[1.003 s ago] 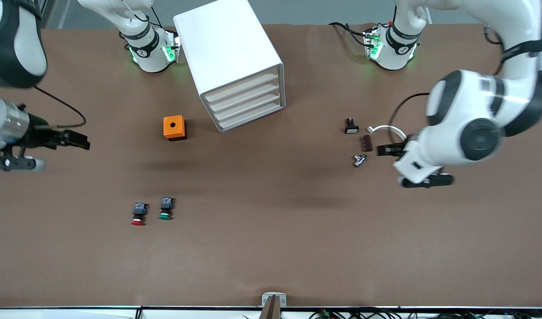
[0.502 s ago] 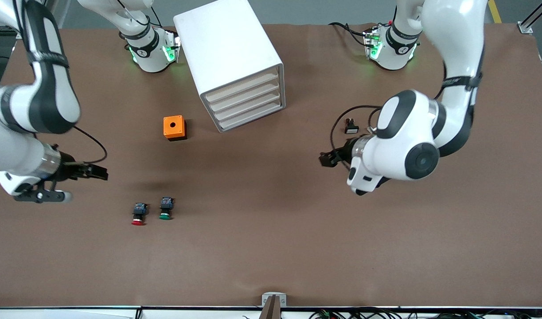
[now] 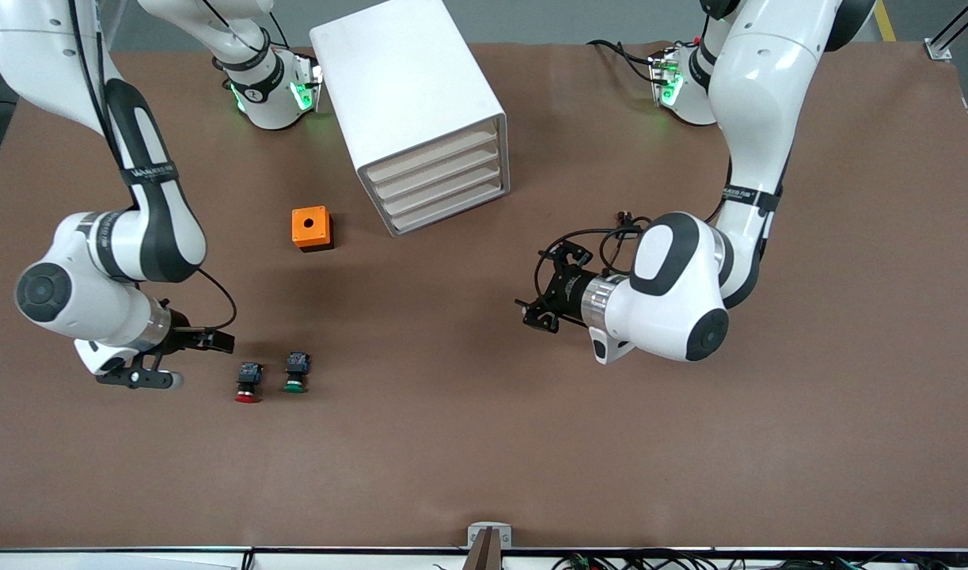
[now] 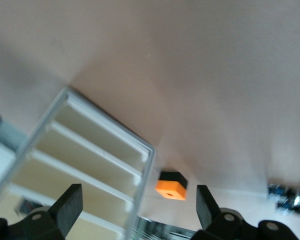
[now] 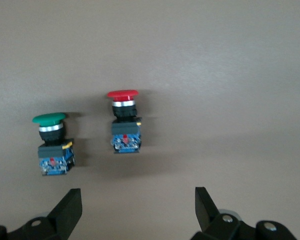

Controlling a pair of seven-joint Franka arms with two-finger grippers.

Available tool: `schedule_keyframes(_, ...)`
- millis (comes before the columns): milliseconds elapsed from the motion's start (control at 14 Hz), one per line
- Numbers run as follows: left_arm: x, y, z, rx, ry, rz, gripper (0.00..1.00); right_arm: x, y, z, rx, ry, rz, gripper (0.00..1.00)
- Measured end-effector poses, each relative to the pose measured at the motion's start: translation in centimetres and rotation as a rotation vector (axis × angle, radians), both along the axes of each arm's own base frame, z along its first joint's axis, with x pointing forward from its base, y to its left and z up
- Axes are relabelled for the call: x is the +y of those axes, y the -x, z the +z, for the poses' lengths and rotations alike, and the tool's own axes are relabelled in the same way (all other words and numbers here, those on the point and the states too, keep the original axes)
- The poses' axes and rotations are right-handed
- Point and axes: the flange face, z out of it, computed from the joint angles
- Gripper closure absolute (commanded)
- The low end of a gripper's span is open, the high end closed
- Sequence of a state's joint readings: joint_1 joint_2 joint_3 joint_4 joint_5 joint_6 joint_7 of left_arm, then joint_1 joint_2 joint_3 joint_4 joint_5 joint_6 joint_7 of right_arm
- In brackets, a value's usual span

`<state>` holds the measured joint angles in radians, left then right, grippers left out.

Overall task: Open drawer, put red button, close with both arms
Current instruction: 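Grasp the red button with the right gripper while the left gripper grips the drawer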

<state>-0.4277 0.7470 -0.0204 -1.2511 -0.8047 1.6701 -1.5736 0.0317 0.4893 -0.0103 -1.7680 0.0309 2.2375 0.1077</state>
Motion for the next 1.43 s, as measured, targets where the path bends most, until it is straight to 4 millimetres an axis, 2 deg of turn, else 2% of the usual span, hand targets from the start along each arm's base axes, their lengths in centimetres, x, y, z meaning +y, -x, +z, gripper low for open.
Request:
schedule_keyframes(143,-1.1,0.7,-1.5,0.151,-0.054,0.108,0.00,1.6,-0.2,-1.6,-0.009,0.001,-0.027,0.00)
schedule_keyframes(287,-2.6,1.9,-4.4,0.356,-0.128,0.207,0.00,2.9,-0.3,-3.3,-0.019,0.002,-0.033,0.00)
schedule_keyframes(430,-3.4,3.3,-7.9,0.537,-0.204,0.256,0.00,2.6,-0.4,-5.3,-0.023,0.005,-0.038,0.01)
schedule_keyframes(573,-4.5,5.2,-10.5,0.671,-0.262,0.243,0.01,2.1,-0.5,-7.4,-0.024,0.010,-0.045,0.01)
schedule_keyframes(645,-5.3,6.4,-11.3,0.721,-0.281,0.219,0.03,2.0,-0.5,-8.3,-0.025,0.012,-0.047,0.02)
schedule_keyframes(788,-7.1,8.8,-11.9,0.797,-0.329,0.168,0.19,1.8,-0.7,-9.4,-0.024,0.014,-0.050,0.06)
schedule_keyframes(932,-8.6,11.0,-12.2,0.850,-0.366,0.130,0.37,1.9,-0.9,-10.0,-0.020,0.014,-0.061,0.23)
schedule_keyframes(1003,-9.1,11.8,-12.3,0.863,-0.377,0.113,0.49,2.0,-1.0,-10.1,-0.019,0.014,-0.069,0.51)
schedule_keyframes(1075,-9.8,12.8,-12.6,0.878,-0.391,0.094,0.54,2.2,-0.9,-10.4,-0.016,0.014,-0.076,0.79)
schedule_keyframes(1147,-9.9,13.3,-12.9,0.889,-0.398,0.085,0.57,2.2,-1.0,-10.3,-0.018,0.014,-0.077,0.98)
schedule_keyframes(1433,-11.0,15.4,-13.6,0.915,-0.415,0.049,0.59,2.2,-1.5,-9.8,-0.028,0.013,-0.087,1.00)
